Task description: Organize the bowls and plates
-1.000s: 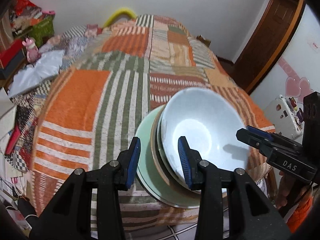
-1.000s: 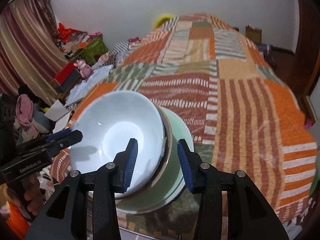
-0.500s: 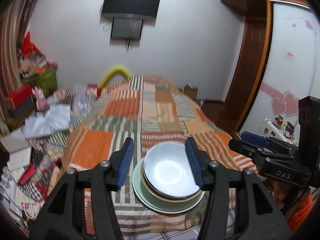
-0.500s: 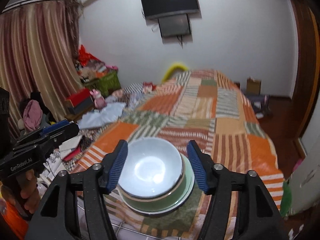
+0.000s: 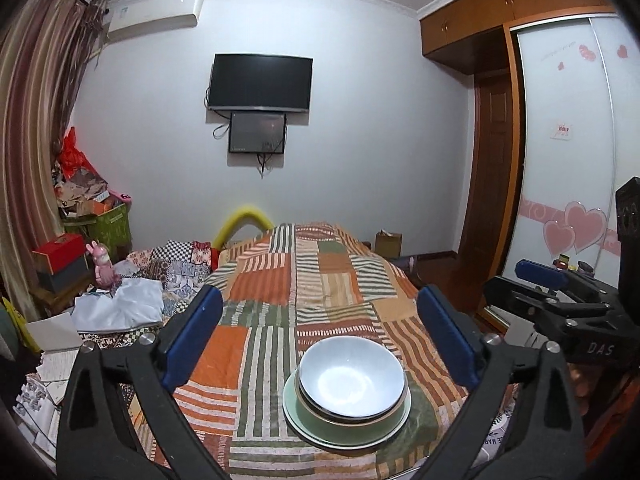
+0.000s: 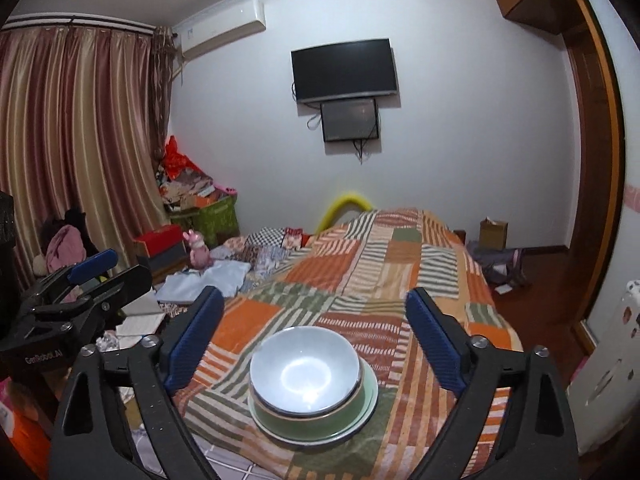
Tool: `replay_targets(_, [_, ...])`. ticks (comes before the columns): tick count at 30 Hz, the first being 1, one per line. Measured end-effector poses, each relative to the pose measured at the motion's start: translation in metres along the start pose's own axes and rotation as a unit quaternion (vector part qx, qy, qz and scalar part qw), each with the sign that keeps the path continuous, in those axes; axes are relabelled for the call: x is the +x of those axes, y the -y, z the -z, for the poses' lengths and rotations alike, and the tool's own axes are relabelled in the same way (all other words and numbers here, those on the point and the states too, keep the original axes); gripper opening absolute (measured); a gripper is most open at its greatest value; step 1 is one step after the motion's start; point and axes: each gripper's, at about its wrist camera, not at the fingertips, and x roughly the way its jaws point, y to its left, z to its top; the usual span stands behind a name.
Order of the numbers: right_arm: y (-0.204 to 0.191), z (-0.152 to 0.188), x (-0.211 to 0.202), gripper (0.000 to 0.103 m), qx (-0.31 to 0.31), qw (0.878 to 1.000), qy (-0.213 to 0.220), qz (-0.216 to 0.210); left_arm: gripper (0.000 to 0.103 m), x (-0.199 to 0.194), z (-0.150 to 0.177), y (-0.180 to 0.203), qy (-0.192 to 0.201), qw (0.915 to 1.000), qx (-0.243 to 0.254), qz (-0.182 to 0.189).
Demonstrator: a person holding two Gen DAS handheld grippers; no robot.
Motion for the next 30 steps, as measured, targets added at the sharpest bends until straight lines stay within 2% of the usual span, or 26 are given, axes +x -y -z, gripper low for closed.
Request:
replay_targets(4, [-0.001,0.0,-0.007,0.103,0.0,1.0,0.016,0.012,0.101,-0.004,-0.001,0.0,0.011,0.9999,-0.001,-0.004])
replay_targets(10, [-0.001,0.0,-0.012,0.103,0.015,1.0,0.021,0.0,0.102,-0.009,-0.001,-0.002,0.017,0.9998,-0.002,-0.001])
replay_targets(30, [-0.006,0.003,-0.022,0.103,0.001,0.999,0.031,0.011,0.102,-0.012,0.002,0.003,0.021,0.9998,-0.002,0.006])
